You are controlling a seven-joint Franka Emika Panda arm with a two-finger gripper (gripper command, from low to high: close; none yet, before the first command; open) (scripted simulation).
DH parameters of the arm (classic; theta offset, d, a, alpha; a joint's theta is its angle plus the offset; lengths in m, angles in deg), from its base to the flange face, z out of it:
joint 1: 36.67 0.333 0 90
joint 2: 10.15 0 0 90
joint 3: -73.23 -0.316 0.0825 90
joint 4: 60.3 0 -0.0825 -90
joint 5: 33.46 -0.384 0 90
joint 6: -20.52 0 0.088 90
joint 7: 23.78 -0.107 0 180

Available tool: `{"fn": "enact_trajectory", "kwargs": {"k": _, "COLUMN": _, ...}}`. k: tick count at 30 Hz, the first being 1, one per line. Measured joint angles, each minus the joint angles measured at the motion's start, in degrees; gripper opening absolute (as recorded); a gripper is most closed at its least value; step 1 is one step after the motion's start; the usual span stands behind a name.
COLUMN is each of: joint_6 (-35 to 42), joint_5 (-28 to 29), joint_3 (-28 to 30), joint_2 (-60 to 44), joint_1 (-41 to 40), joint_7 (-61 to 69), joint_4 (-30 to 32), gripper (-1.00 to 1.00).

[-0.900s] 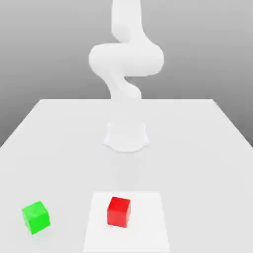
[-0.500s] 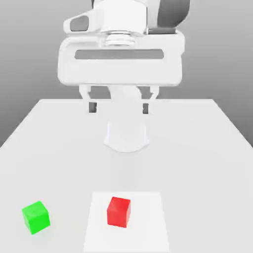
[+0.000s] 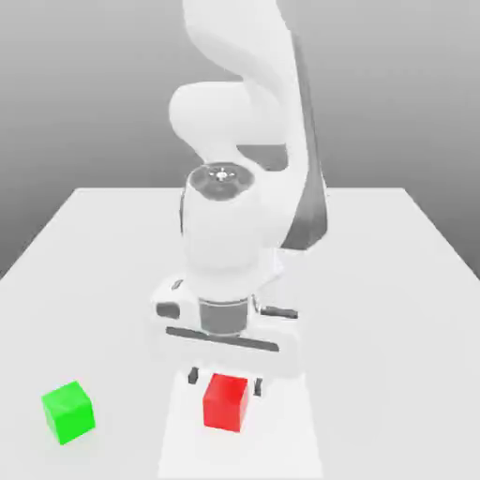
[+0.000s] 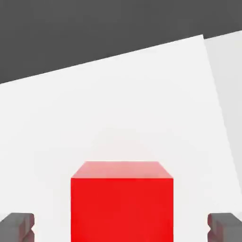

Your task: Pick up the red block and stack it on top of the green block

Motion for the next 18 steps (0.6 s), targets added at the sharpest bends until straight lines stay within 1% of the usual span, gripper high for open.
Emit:
{"fn": "enact_trajectory", "kwargs": {"k": 7, "joint_6": -0.1, "joint_5": 0.2, "joint_3": 0.0, "joint_2": -0.1, "joint_1": -0.1, "joint_7": -0.2, "joint_4": 0.0, "gripper": -1.00}}
{"fn": "enact_trajectory", "kwargs": {"k": 13, "joint_6": 9.2, "joint_5": -0.4, "joint_3": -0.3, "joint_2": 10.6, "joint_1": -0.7, "joint_7": 0.1, "joint_4": 1.4, "gripper": -1.00}}
{"fn": "enact_trajectory", "kwargs": {"k": 18, "joint_6": 15.1, "joint_5": -1.5, "joint_3": 4.9, "joint_2": 11.0, "joint_1": -9.7, "joint_7": -5.2, "joint_4": -4.2, "gripper": -1.00}}
